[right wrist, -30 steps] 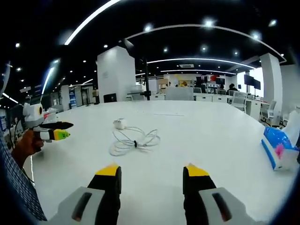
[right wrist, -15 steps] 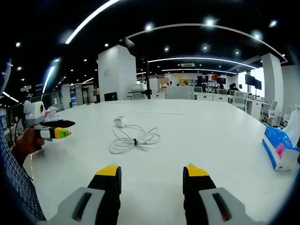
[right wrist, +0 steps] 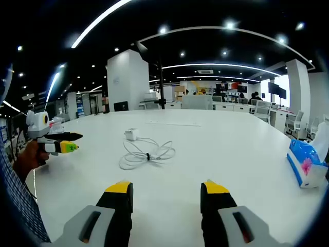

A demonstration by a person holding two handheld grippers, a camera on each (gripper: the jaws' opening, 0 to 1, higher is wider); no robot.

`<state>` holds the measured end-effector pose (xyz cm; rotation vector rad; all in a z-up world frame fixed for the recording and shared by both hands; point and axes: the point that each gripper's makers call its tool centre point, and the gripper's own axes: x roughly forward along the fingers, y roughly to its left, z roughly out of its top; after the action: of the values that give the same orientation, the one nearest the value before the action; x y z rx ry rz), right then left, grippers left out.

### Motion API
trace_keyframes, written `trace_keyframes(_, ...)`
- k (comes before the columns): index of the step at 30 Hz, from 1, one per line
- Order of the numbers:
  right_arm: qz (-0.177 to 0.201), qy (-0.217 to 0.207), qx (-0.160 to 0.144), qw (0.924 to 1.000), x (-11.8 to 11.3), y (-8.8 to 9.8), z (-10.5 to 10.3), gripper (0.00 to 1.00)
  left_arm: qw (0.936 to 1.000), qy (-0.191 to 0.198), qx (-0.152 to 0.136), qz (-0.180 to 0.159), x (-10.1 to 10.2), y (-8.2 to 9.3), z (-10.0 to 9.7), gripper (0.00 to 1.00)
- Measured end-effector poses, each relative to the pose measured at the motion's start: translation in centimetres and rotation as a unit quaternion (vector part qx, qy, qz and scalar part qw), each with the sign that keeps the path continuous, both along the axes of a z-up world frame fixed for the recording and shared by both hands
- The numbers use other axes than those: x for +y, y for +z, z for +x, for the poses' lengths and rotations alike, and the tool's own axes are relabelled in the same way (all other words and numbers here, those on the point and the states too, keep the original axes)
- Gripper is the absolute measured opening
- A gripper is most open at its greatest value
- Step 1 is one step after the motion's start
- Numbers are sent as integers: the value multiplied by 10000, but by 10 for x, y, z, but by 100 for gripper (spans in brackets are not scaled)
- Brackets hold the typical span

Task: Plug the desk Type‑C cable into the charger adapter.

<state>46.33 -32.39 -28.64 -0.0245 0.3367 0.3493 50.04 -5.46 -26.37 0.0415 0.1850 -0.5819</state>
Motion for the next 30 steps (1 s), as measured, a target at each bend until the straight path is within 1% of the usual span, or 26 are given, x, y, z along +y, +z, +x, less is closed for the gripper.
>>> trace_keyframes(8, -1, 1, 17, 10000, 0, -2, 0, 54, 10000, 36, 55, -4, 2, -4, -2, 62)
trace_keyframes(13, -11, 19, 15, 10000, 0, -2, 1, 54, 10000, 69, 18, 37, 4, -3, -1, 62)
trace_keyframes(16, 40, 44, -60, 10000, 1, 2, 4, 54, 9999, 87, -28, 41, 6, 0, -2, 62)
trace_keyframes(17, 223, -263, -108, 9993, -5, 4, 8, 53, 9999, 105, -53, -16, 8, 1, -2, 62)
trace_keyframes(18, 229, -159, -102, 9996, -2, 5, 7, 52, 10000, 71, -19, -38, 7, 0, -2, 62)
trace_keyframes(19, 451, -165, -173, 9987, 2, 8, 8, 52, 10000, 47, -22, 6, 7, -1, -2, 62)
trace_keyframes(21, 274, -14, -74, 9996, 6, 2, 5, 52, 9999, 99, -58, 74, 11, -2, -1, 62)
trace_keyframes(23, -88, 31, -13, 10000, 5, -4, 3, 53, 9999, 129, -54, 34, 15, -2, 0, 62)
trace_keyframes(24, -181, 53, 37, 9998, 5, -6, 2, 53, 9999, 152, -43, -2, 16, -3, 1, 62)
trace_keyframes(30, -93, -31, 7, 10000, -2, -5, -1, 54, 9998, 169, 50, -86, 13, -8, -2, 62)
